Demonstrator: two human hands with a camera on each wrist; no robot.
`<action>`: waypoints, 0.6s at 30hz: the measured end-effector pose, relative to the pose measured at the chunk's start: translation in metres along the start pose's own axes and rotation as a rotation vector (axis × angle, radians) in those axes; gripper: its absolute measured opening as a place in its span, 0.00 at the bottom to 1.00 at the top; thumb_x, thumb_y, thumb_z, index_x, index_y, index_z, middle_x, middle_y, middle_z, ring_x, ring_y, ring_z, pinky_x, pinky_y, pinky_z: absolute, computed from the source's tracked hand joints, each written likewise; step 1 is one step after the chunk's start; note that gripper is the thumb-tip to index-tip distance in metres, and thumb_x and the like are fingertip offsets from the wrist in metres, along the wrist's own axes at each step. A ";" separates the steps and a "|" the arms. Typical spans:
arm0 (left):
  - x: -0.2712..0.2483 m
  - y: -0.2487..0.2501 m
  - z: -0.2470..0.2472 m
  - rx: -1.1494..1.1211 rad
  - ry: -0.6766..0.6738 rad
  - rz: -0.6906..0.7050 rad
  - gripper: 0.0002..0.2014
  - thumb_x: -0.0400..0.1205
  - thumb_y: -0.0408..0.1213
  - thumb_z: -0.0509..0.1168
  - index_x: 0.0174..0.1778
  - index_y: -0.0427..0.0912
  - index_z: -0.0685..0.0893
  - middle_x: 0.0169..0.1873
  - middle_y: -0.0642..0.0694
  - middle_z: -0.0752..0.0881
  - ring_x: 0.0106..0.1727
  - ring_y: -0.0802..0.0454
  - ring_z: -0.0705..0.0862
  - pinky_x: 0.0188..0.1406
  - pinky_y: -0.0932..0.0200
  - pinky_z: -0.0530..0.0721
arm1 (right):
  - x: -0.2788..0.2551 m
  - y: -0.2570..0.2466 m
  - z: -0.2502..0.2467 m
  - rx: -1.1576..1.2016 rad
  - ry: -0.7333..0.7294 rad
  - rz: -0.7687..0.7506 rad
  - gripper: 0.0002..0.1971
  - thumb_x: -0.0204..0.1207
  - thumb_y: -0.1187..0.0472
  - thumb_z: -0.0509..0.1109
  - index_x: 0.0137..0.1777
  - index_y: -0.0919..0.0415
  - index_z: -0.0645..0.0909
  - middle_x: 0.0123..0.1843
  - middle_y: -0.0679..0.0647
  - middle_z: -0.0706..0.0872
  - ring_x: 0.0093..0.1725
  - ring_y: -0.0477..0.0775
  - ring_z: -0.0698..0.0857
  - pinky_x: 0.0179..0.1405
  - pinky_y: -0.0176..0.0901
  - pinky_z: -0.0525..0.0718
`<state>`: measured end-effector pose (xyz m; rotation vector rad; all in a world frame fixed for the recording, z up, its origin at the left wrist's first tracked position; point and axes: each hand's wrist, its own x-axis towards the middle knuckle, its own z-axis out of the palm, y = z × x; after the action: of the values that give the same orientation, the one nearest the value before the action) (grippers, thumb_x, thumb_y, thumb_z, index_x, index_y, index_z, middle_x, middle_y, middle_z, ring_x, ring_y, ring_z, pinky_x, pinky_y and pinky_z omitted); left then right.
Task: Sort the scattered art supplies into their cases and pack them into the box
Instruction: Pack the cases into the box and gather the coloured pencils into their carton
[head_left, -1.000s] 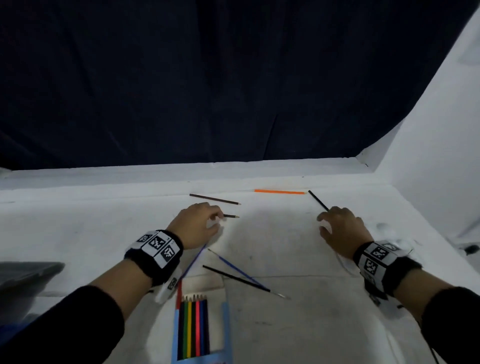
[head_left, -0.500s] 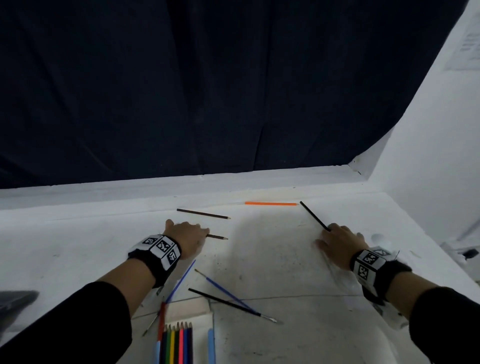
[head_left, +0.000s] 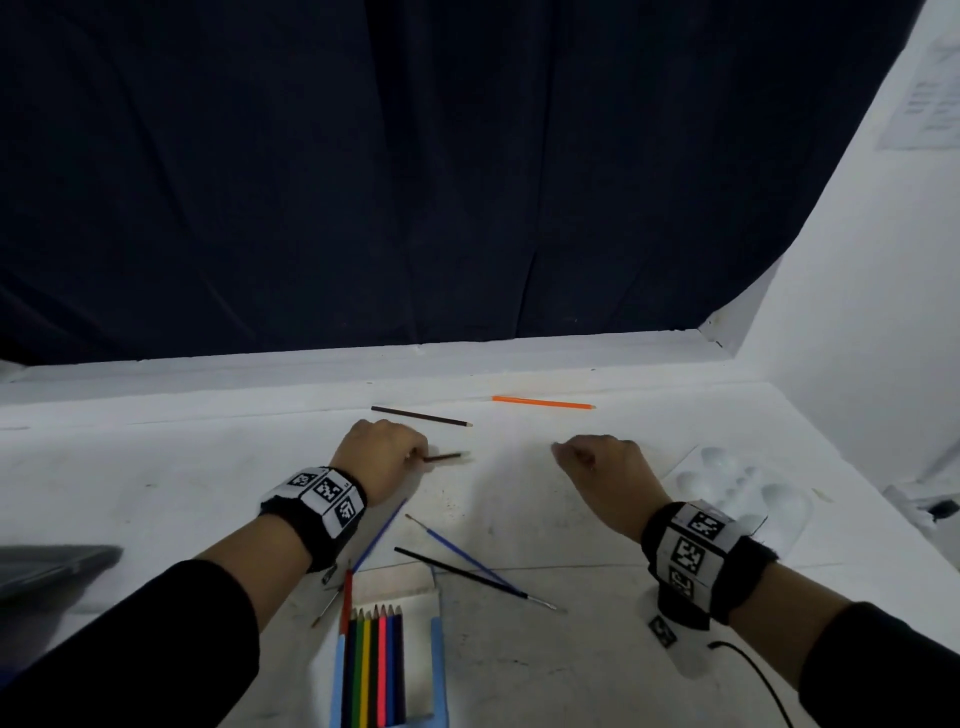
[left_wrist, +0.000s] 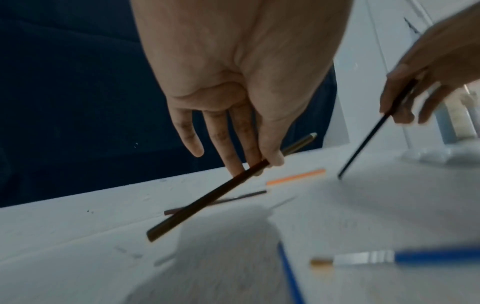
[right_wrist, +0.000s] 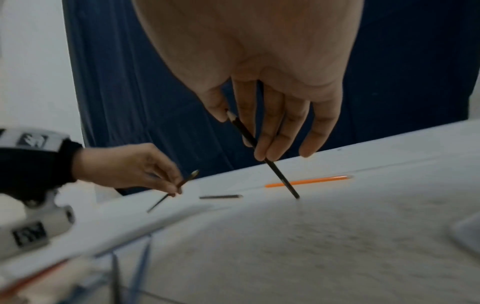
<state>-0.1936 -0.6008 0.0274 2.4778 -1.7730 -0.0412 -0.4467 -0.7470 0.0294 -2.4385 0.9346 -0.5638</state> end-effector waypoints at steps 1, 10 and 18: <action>-0.003 -0.001 -0.005 -0.096 0.059 -0.005 0.05 0.85 0.45 0.66 0.51 0.54 0.88 0.49 0.54 0.90 0.51 0.50 0.87 0.54 0.54 0.81 | -0.002 -0.009 -0.002 0.063 0.000 0.011 0.17 0.81 0.51 0.69 0.29 0.48 0.78 0.24 0.43 0.78 0.28 0.41 0.77 0.32 0.30 0.73; -0.067 0.012 -0.082 -0.999 0.437 -0.160 0.03 0.84 0.34 0.69 0.51 0.40 0.87 0.42 0.45 0.92 0.44 0.50 0.92 0.53 0.59 0.86 | -0.020 -0.074 -0.009 0.691 -0.032 0.049 0.11 0.83 0.59 0.67 0.42 0.65 0.79 0.39 0.59 0.86 0.36 0.51 0.85 0.35 0.47 0.82; -0.134 0.022 -0.034 -1.026 0.166 -0.211 0.04 0.82 0.32 0.72 0.49 0.36 0.84 0.41 0.42 0.92 0.44 0.50 0.93 0.53 0.55 0.89 | -0.055 -0.084 0.051 0.725 -0.232 0.154 0.10 0.86 0.56 0.62 0.46 0.62 0.75 0.40 0.67 0.86 0.32 0.60 0.83 0.35 0.59 0.84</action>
<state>-0.2549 -0.4788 0.0592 1.7965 -0.9969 -0.5758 -0.4151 -0.6391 0.0228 -1.7203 0.6596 -0.4492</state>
